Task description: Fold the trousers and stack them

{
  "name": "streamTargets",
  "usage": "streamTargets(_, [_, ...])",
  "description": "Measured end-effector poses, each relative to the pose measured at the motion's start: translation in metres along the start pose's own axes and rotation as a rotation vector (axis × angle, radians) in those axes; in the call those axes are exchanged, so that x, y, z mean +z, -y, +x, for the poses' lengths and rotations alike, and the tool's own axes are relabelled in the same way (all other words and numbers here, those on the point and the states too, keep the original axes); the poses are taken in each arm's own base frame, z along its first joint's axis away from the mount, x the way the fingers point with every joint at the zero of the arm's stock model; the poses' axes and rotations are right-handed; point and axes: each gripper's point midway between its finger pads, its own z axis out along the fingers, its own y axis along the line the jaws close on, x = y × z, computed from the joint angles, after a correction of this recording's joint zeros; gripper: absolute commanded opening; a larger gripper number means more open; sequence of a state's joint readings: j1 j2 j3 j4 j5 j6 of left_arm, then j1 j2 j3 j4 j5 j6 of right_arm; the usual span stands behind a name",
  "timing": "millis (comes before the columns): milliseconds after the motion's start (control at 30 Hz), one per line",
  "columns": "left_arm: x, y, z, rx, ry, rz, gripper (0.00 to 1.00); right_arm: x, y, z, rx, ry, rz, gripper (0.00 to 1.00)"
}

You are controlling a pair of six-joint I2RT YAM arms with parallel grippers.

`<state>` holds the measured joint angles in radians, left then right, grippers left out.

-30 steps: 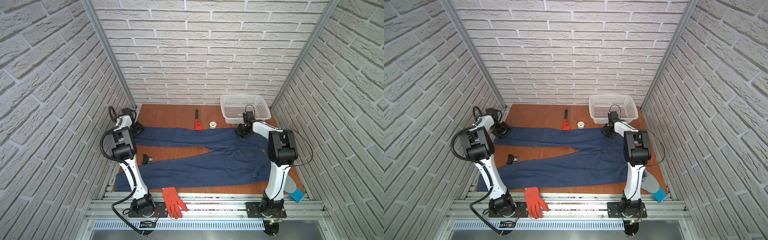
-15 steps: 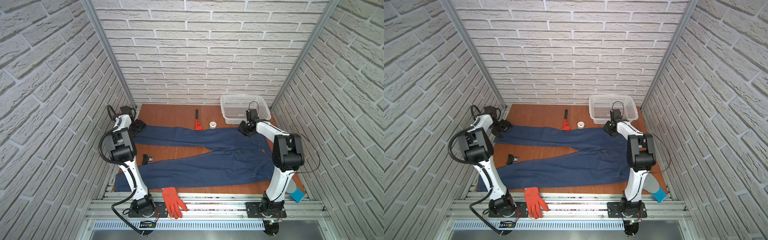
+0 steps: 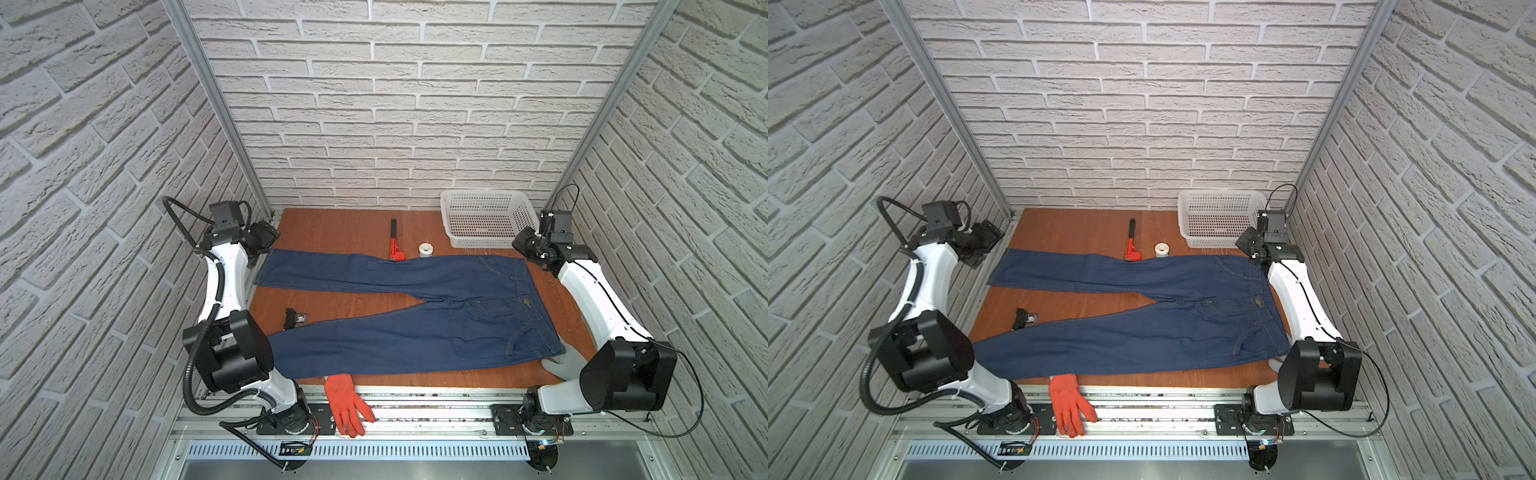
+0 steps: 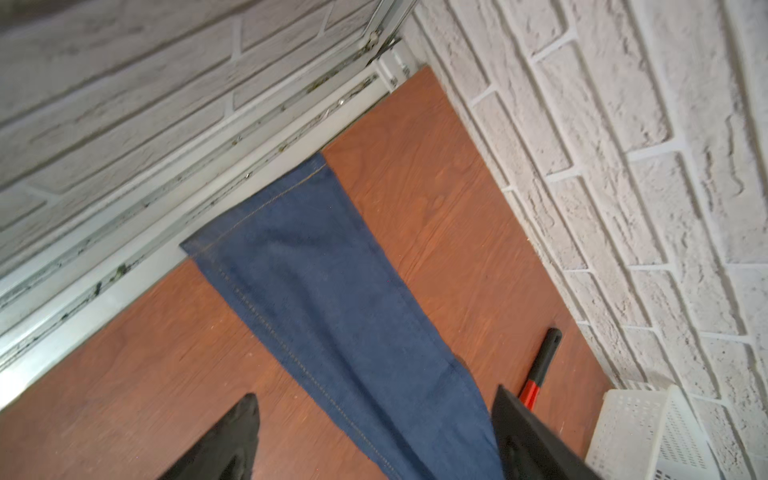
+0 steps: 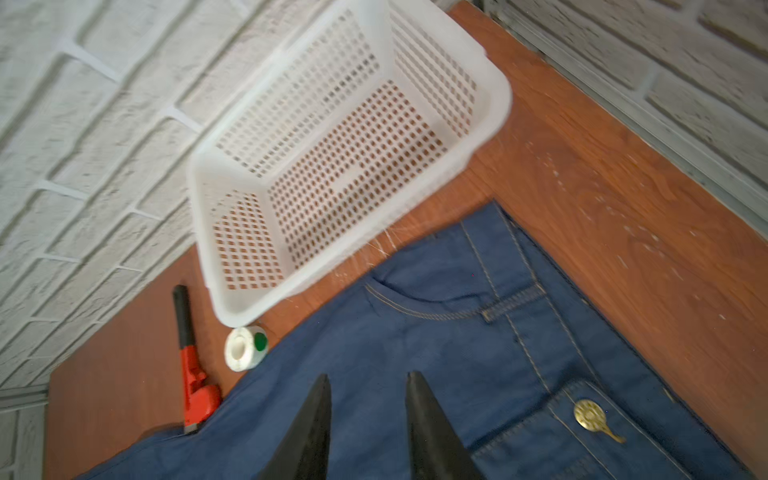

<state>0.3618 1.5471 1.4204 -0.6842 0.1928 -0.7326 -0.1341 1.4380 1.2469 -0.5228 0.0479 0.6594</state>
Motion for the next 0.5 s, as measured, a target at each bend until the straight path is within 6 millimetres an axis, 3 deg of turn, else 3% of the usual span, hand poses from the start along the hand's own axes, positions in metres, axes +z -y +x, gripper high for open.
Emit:
streamTargets(233, [-0.015, -0.044, 0.046, -0.041, -0.046, -0.041, 0.87, 0.017, 0.077, 0.027, 0.110, -0.076, 0.151, 0.32])
streamTargets(333, [-0.024, -0.050, 0.054, -0.040, -0.036, -0.037, 0.88, 0.019, 0.091, 0.028, 0.145, -0.085, 0.167, 0.32])
streamTargets(500, [-0.031, -0.056, 0.061, -0.042, -0.033, -0.027, 0.88, 0.029, 0.097, 0.017, 0.178, -0.070, 0.141, 0.34])
